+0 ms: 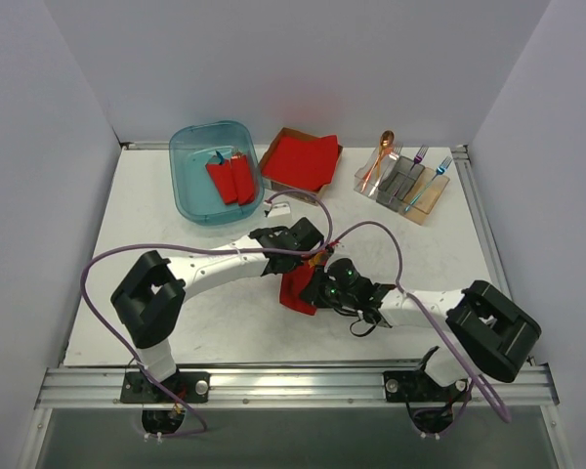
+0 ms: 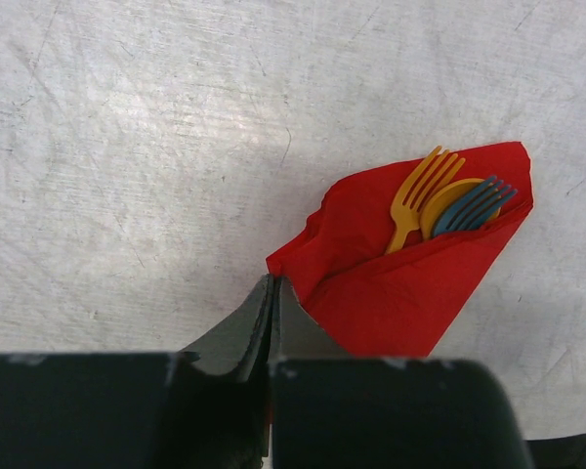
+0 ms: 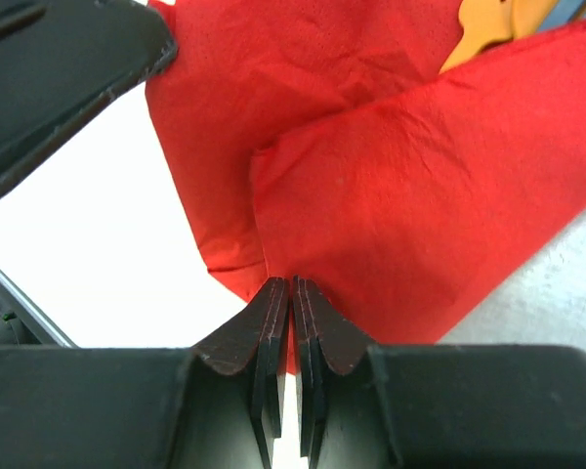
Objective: Place the utensils on the paper napkin and roll it up
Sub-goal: Roll the napkin at the center of the board.
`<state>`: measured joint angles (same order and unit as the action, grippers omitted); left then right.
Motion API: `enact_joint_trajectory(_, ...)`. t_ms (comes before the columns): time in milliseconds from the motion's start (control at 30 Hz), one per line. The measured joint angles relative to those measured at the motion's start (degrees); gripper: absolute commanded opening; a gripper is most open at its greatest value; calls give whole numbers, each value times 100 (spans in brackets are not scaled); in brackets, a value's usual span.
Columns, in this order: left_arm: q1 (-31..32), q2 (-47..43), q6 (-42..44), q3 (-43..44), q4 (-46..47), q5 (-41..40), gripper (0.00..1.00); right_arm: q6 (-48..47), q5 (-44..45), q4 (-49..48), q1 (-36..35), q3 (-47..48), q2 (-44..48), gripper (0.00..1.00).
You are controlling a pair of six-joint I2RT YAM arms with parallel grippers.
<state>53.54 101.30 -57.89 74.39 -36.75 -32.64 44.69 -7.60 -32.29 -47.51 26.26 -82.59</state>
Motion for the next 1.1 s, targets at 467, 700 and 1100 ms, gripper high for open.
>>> enact_joint_trajectory(467,0,70,-52,192,-212,9,2,59,127,-79,-164,-236,136,9)
enact_joint_trajectory(700,0,72,-280,422,-516,72,2,79,125,-262,-195,-236,-131,9)
enact_joint_trajectory(1100,0,398,-999,1099,-1368,358,3,149,131,-337,-210,-236,-164,9)
